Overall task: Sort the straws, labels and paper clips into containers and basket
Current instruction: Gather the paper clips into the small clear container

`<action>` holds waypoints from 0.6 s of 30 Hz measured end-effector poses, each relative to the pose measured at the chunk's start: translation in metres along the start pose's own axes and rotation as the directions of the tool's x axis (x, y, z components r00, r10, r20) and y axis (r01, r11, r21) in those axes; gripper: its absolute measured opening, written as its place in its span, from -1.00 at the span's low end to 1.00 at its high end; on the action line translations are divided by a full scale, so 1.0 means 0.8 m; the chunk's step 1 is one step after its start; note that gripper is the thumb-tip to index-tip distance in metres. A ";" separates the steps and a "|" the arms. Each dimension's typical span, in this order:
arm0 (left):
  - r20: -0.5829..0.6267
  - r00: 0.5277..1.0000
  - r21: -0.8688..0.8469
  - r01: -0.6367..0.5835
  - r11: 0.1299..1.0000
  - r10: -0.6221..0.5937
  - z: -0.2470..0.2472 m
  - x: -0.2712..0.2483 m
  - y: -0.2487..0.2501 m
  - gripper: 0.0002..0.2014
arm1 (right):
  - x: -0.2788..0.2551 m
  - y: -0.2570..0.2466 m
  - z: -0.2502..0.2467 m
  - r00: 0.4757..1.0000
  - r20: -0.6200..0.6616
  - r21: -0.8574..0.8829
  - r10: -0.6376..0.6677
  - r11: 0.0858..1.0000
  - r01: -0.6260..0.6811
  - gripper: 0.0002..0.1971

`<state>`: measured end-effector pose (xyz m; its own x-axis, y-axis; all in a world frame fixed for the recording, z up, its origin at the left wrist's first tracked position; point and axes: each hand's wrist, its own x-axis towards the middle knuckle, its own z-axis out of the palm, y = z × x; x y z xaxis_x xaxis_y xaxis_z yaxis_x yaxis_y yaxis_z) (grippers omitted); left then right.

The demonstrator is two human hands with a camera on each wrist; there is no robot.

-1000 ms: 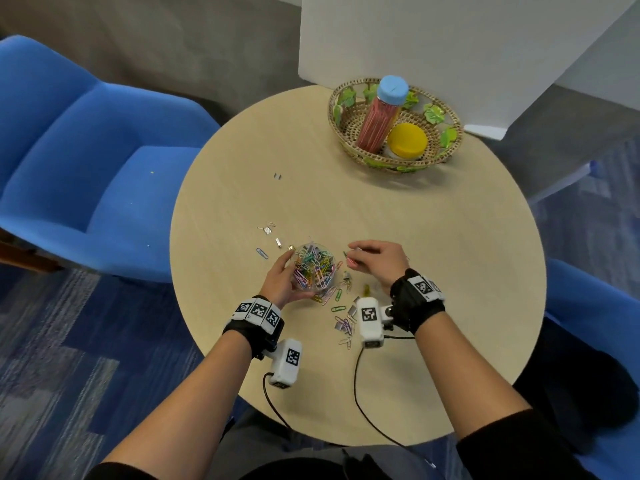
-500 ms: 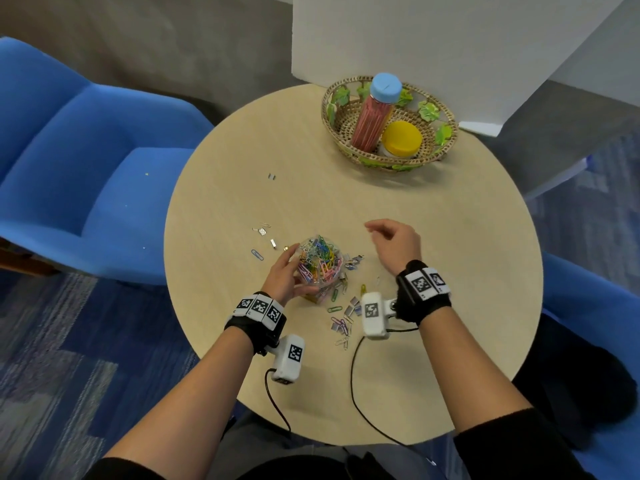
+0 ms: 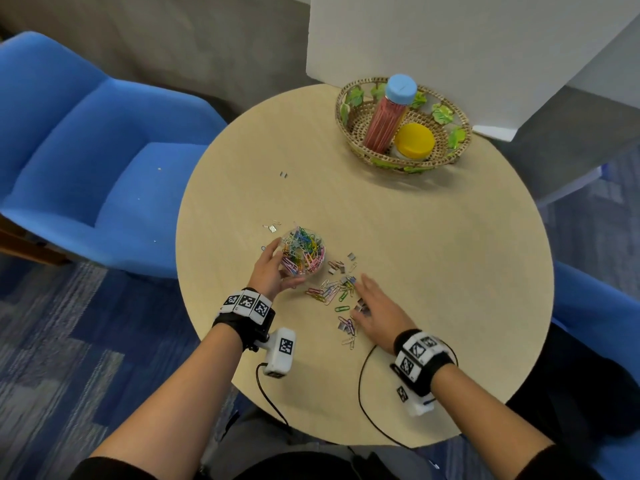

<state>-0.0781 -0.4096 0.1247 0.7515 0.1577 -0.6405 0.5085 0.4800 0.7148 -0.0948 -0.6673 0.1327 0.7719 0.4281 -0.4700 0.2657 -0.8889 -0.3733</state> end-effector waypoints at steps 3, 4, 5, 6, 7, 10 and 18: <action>-0.009 1.000 0.002 -0.003 1.000 0.003 -0.001 -0.002 -0.002 -0.57 | -0.024 -0.003 0.016 0.999 0.018 -0.082 -0.027 0.996 0.029 -0.13; -0.015 1.000 0.008 0.000 1.000 0.000 0.000 -0.003 -0.003 -0.58 | -0.029 -0.004 0.020 1.000 -0.004 -0.106 -0.028 0.994 0.027 -0.09; -0.018 1.000 0.010 0.006 1.000 -0.006 0.001 -0.003 -0.006 -0.58 | -0.031 -0.005 0.022 0.999 -0.037 -0.133 -0.018 0.991 0.013 -0.06; -0.019 1.000 0.011 0.013 1.000 -0.012 0.002 -0.003 -0.008 -0.58 | -0.032 -0.006 0.024 0.997 -0.077 -0.154 0.006 0.988 -0.018 -0.03; -0.016 1.000 0.010 0.017 1.000 -0.016 0.003 -0.004 -0.010 -0.58 | -0.031 -0.007 0.026 0.992 -0.119 -0.157 0.045 0.986 -0.063 0.00; -0.016 1.000 0.011 0.022 1.000 -0.022 0.005 -0.008 -0.010 -0.59 | -0.030 -0.012 0.035 0.972 -0.167 -0.010 0.164 0.986 -0.168 0.03; -0.025 0.999 0.034 0.029 0.999 -0.028 0.003 -0.014 -0.008 -0.59 | 0.001 -0.053 0.054 0.946 -0.265 0.305 0.187 0.947 -0.102 -0.45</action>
<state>-0.0888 -0.4166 0.1284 0.7261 0.1659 -0.6673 0.5439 0.4551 0.7050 -0.1307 -0.6223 0.1134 0.9331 0.1950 -0.3021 -0.0034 -0.8354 -0.5497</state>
